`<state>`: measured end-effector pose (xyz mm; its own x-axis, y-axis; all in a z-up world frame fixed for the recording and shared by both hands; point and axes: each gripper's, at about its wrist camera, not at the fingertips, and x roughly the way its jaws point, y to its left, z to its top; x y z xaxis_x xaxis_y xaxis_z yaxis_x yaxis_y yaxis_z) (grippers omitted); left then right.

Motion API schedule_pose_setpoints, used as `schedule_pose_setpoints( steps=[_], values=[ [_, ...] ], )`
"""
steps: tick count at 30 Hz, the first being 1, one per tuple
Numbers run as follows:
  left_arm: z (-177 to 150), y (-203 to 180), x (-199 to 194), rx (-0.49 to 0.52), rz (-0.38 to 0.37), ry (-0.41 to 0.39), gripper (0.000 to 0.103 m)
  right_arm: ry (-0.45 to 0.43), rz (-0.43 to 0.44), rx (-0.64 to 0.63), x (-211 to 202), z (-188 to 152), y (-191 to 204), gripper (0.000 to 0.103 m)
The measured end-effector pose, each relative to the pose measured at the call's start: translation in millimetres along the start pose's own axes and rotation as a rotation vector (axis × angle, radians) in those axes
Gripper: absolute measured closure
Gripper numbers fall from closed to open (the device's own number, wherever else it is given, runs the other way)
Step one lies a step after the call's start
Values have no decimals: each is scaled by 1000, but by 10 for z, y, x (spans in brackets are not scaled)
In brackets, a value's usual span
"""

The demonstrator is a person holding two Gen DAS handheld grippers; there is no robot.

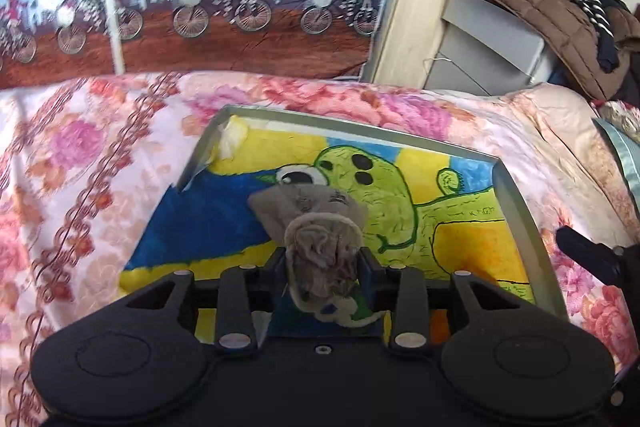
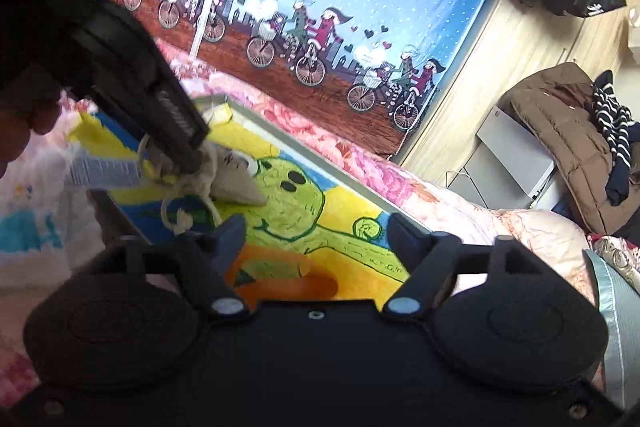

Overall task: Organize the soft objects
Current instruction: 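Carry the pouch with the left tool while the right tool carries the orange strap into the frog tray, then open both tools and withdraw them from the tray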

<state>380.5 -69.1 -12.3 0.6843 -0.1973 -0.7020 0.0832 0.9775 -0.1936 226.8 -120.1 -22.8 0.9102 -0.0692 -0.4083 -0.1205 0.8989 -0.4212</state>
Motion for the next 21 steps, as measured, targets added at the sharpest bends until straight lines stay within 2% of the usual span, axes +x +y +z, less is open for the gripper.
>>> schedule_pose_setpoints(
  steps=[3, 7, 9, 16, 21],
  values=[
    [19, 90, -182, -19, 2, -17, 58, -25, 5, 51, -163, 38, -84, 15],
    [28, 178, -515, -21, 7, -77, 38, -50, 32, 137, -352, 108, -234, 4],
    [25, 200, -693, -17, 4, -113, 35, -60, 39, 171, -477, 118, -277, 1],
    [-131, 207, -1328, 0, 3, -221, 21, -105, 85, 372, -1017, 156, -521, 0],
    [-384, 241, -1790, 3, -7, -296, 13, -140, 84, 406, -1361, 86, -476, 0]
  ],
)
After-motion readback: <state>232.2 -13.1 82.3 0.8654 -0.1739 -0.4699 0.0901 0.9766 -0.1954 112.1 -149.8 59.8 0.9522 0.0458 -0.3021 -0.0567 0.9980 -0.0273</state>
